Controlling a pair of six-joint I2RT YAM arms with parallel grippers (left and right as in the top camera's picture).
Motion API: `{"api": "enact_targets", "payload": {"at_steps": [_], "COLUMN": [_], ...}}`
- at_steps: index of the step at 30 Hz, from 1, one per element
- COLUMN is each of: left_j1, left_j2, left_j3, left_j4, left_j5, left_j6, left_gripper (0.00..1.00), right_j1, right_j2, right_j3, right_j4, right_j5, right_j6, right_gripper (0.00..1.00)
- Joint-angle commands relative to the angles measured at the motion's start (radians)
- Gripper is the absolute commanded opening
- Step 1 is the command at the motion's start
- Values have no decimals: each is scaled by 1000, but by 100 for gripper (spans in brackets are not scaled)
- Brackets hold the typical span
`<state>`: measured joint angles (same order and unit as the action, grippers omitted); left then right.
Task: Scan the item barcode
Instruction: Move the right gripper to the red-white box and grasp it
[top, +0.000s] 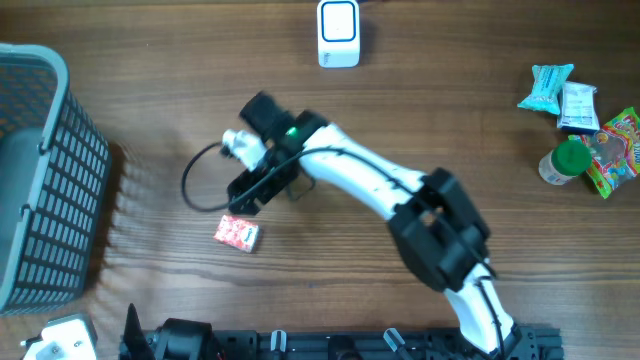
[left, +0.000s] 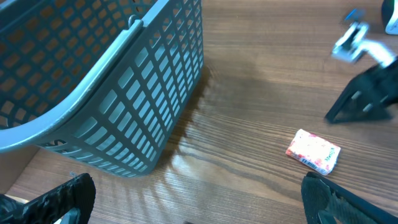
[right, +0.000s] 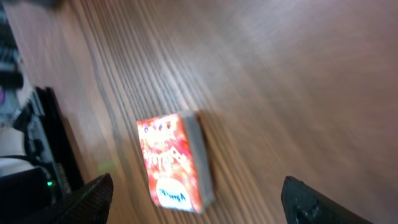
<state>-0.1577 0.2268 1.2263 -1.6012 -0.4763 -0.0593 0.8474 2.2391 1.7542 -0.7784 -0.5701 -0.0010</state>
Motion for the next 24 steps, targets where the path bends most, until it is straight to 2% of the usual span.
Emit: {"api": "enact_targets", "payload": {"at_steps": [1,4,6,9,10,12,15,18,21,24], "left_j1": [3,3,3,3,3,3,3,3,3,3], "left_j2": [-10,-10,-10,-10,-10,-10,-10,-10,-10,-10], "left_j3": [-2,-2,-2,-2,-2,-2,-2,-2,-2,-2], "left_j4": [2,2,2,2,2,2,2,2,2,2], "left_j5": [5,5,5,5,5,5,5,5,5,5], "left_j6": [-9,-9,-9,-9,-9,-9,-9,-9,-9,-9], "left_gripper": [100,100,100,100,100,100,100,100,100,100], "right_j1": [61,92,98,98,98,97,96,71,-25,-137], "right_j2": [74,95,111,145,154,159,159,150,96,31], "right_j3": [-14,-14,-14,-14,-14,-14,-14,23,130,165], "right_j4": [47,113,138,134,130,132,130,78,-129,-342], "right_j5": [-61,-56,-53,-53,-52,-53,-53,-62,-192,-376], "right_j6": [14,50,57,80,80,82,82,122,280,290], "right_gripper": [88,89,84,45,36,28,7,5,4,4]}}
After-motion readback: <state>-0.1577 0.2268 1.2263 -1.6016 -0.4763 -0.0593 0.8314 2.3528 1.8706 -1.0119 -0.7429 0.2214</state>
